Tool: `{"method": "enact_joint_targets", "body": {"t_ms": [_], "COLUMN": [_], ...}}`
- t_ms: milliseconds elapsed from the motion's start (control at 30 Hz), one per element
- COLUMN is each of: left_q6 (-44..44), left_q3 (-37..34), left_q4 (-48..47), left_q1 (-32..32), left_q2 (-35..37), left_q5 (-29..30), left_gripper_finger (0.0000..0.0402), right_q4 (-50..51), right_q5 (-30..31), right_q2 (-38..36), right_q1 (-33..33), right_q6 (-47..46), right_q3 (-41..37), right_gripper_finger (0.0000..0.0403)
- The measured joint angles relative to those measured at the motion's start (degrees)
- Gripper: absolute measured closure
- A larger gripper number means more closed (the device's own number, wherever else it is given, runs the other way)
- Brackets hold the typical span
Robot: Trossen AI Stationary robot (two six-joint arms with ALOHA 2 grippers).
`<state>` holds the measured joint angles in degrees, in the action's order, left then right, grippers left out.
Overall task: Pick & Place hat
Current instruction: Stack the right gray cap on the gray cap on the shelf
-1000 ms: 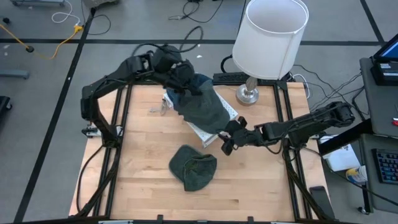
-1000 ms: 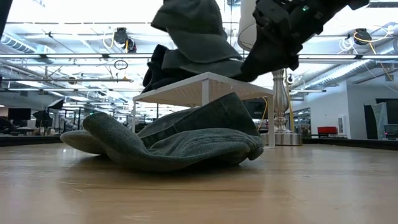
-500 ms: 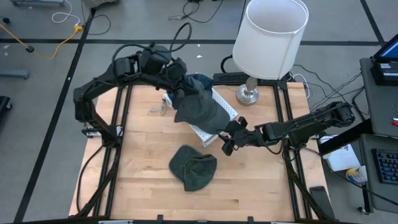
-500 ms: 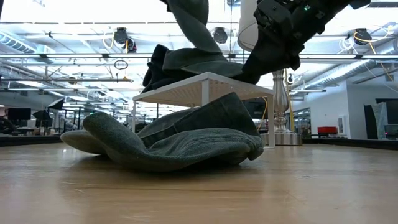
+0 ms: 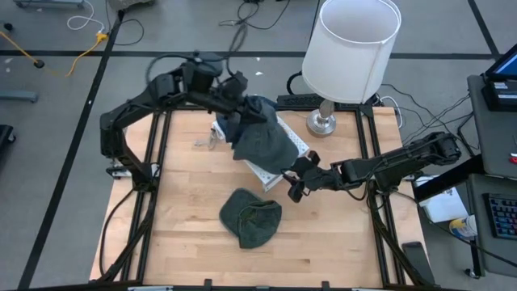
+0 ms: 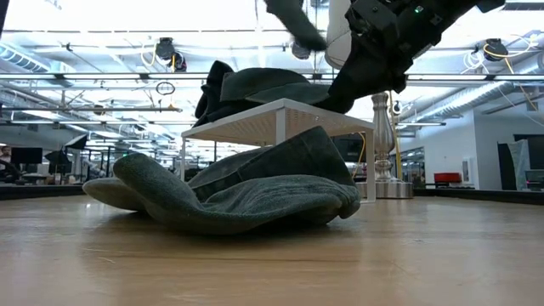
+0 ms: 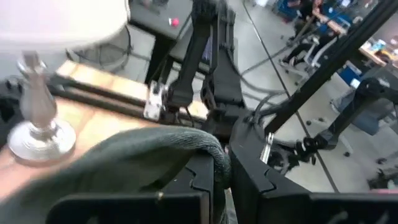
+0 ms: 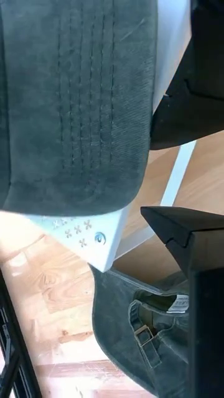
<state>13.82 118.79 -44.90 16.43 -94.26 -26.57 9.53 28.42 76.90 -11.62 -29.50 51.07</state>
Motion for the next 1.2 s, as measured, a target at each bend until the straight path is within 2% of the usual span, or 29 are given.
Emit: {"method": "enact_joint_targets", "body": {"t_ms": [233, 367, 467, 633, 800, 933, 1133, 1200], "left_q6": [-0.1, -0.4, -1.8, -5.0, -6.0, -5.7, -4.2, -3.7], "left_q3": [-0.1, -0.1, -0.1, -0.1, -0.1, 0.0, -0.1, -0.1], "left_q4": [0.6, 0.0, -2.0, -9.0, -9.5, -10.8, -17.6, -17.2], "left_q1": [-1.5, -1.8, -1.7, -1.0, -1.0, -1.1, -1.1, -1.2], "left_q2": [-4.6, -5.8, -5.8, -5.8, -6.9, -8.0, -9.4, -9.7], "left_q5": [-2.2, -4.2, -3.7, 3.7, 6.5, 11.6, 24.1, 26.7], "left_gripper_finger": [0.0376, 0.0376, 0.0376, 0.0376, 0.0376, 0.0376, 0.0376, 0.0376], "right_q4": [-1.4, -1.5, -1.5, -1.5, -1.5, -1.5, -1.6, -1.6], "right_q5": [0.1, 0.3, 0.4, 0.4, 0.4, 0.4, 0.4, 0.5], "right_q2": [0.0, 0.0, 0.0, 0.0, 0.0, 0.0, 0.0, 0.0], "right_q1": [0.0, 0.0, 0.0, 0.0, 0.0, 0.0, 0.0, 0.0], "right_q6": [1.7, 1.7, 1.7, 1.8, 3.0, 3.2, 3.4, 4.1], "right_q3": [0.0, 0.0, 0.0, 0.0, 0.0, 0.0, 0.0, 0.0], "right_gripper_finger": [0.0252, 0.0252, 0.0252, 0.0252, 0.0252, 0.0252, 0.0252, 0.0252]}}
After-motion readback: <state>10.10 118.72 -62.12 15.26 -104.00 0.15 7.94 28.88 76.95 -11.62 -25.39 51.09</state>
